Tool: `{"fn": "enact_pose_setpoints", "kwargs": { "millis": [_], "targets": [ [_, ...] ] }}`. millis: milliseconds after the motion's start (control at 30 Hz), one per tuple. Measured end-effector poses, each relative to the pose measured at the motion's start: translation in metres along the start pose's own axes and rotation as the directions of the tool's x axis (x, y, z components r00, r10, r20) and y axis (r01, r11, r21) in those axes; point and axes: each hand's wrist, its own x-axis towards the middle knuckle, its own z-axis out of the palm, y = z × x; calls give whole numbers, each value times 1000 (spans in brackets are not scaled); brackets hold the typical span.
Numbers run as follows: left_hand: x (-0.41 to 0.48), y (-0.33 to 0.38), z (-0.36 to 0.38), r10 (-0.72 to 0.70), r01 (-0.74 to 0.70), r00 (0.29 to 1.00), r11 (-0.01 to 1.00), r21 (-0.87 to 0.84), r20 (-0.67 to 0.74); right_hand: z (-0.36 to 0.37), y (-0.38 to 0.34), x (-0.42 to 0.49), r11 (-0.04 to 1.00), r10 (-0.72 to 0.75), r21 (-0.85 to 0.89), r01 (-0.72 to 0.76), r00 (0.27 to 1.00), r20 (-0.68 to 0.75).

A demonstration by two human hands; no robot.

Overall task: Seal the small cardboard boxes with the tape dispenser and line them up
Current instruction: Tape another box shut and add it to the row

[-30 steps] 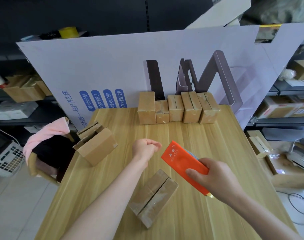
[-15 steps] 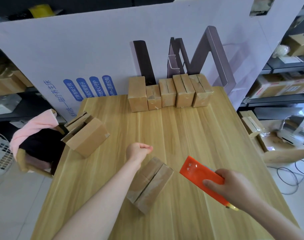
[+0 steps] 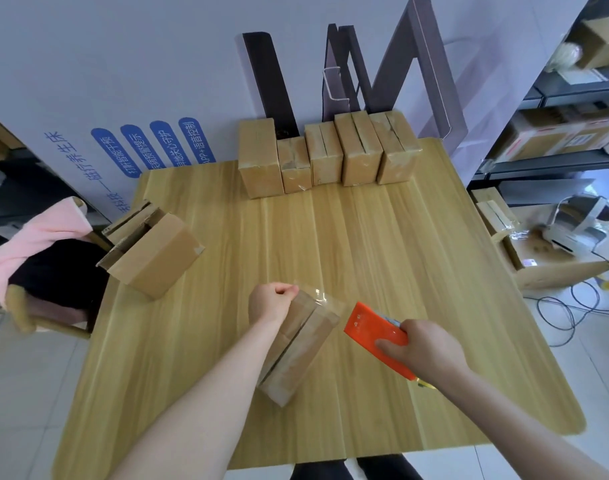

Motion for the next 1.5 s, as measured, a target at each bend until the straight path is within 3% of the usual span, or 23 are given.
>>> {"fn": "enact_pose_setpoints", "kwargs": {
  "millis": [167, 267, 333, 400, 600, 767, 867, 967, 1100, 1200, 1267, 1400, 1500],
  "targets": [
    [-6, -11, 16, 5, 7, 998, 985, 173, -69, 2, -23, 4, 998, -63, -18, 63, 998, -25],
    [-14, -17, 16, -94, 91, 977, 996, -23, -193, -4, -29, 8, 995, -88, -49, 86, 995, -45],
    [-27, -24, 15, -39, -2, 958, 990, -144, -285, -5, -31, 13, 992, -94, -86, 88, 994, -64],
    [-43, -30, 19, 38, -89, 945, 986, -141, -326, -4, -35, 19, 984, -122, -140, 113, 991, -58],
    [-58, -46, 24, 98, -108, 973, 993, -40, -209, -19, -52, 30, 925, -263, -305, 229, 962, -75],
    [-58, -56, 27, 143, -157, 983, 979, -127, -112, -3, -70, 48, 838, -353, -482, 255, 928, -123],
    [-54, -56, 25, 155, -159, 987, 974, -158, -38, 20, -78, 58, 803, -325, -539, 252, 945, -43],
    [-47, -55, 18, 125, -97, 989, 948, -304, 74, 24, -67, 63, 878, -298, -403, 257, 954, -41],
    [-40, -58, 14, 77, -31, 991, 924, -381, 107, 4, -46, 55, 963, -183, -201, 180, 983, 2],
    [-38, -64, 15, 55, -24, 995, 947, -320, 88, -15, -33, 57, 987, -84, -146, 64, 988, -133],
    [-46, -67, 19, 28, -22, 999, 951, -309, 16, -22, -29, 56, 999, -50, -4, 51, 970, -237],
    [-75, -64, 40, -90, 58, 992, 948, -312, -88, -21, -39, 46, 864, -16, 472, 174, 947, -320],
    [-83, -59, 50, -157, 125, 984, 945, -303, -83, -8, -51, 40, 779, 32, 614, 128, 970, -243]
  ]
}}
